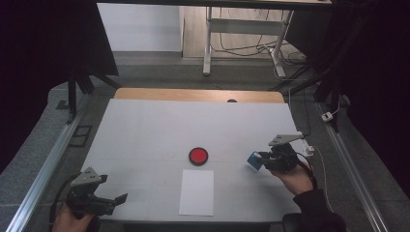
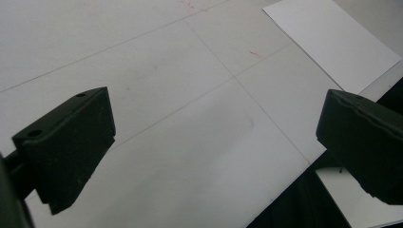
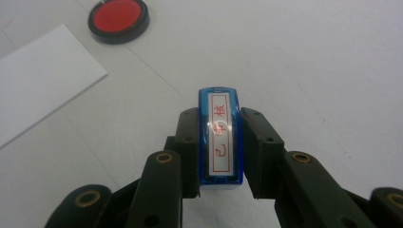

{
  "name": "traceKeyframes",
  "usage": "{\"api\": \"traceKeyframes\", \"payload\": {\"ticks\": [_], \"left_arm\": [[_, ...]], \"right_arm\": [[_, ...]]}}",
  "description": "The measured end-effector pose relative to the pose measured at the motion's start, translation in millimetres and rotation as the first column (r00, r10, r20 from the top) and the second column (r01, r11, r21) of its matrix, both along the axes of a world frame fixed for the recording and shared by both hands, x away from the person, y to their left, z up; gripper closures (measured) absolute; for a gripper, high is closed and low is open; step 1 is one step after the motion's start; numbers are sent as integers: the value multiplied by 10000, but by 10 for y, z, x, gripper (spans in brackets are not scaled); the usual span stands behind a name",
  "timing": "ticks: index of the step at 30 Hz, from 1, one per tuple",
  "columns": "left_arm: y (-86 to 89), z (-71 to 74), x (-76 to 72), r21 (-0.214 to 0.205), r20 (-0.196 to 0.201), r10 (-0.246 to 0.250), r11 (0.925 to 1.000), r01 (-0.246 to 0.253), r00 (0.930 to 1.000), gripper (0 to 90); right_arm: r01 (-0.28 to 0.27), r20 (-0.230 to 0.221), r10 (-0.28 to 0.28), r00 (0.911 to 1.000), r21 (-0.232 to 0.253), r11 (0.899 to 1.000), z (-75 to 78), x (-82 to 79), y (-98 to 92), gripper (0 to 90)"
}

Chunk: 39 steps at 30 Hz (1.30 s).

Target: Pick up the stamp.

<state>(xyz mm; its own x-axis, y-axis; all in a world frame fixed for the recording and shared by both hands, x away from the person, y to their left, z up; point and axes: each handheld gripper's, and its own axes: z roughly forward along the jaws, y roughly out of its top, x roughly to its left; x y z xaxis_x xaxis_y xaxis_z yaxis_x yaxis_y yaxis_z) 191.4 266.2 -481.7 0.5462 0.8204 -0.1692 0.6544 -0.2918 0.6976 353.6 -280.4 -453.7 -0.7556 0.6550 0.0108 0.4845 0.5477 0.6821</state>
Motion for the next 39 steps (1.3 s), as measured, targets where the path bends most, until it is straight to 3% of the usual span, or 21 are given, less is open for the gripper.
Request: {"api": "traceKeyframes", "payload": {"ticks": [12, 18, 24, 29, 39], "left_arm": [[-1, -1, 6, 12, -18, -8, 10000, 8, 10000, 0], [1, -1, 8, 0, -33, 0, 10000, 0, 10000, 0], [3, -1, 11, -16, -37, -13, 10000, 13, 10000, 0], [2, -1, 13, -27, -27, -22, 10000, 22, 10000, 0], [1, -1, 18, -35, -54, -36, 10000, 36, 10000, 0]], "right_arm": [[-155, 107, 150, 9998, 515, 9986, 118, -86, 155, 703], [-494, 113, 488, 9987, 698, 9963, 164, -125, 238, 703], [-1134, 246, 1117, 9934, 842, 9900, 209, -168, 350, 703], [-1765, 361, 1739, 9841, 863, 9805, 246, -211, 489, 703], [-2118, 331, 2094, 9773, 1087, 9712, 265, -259, 722, 703]]}}
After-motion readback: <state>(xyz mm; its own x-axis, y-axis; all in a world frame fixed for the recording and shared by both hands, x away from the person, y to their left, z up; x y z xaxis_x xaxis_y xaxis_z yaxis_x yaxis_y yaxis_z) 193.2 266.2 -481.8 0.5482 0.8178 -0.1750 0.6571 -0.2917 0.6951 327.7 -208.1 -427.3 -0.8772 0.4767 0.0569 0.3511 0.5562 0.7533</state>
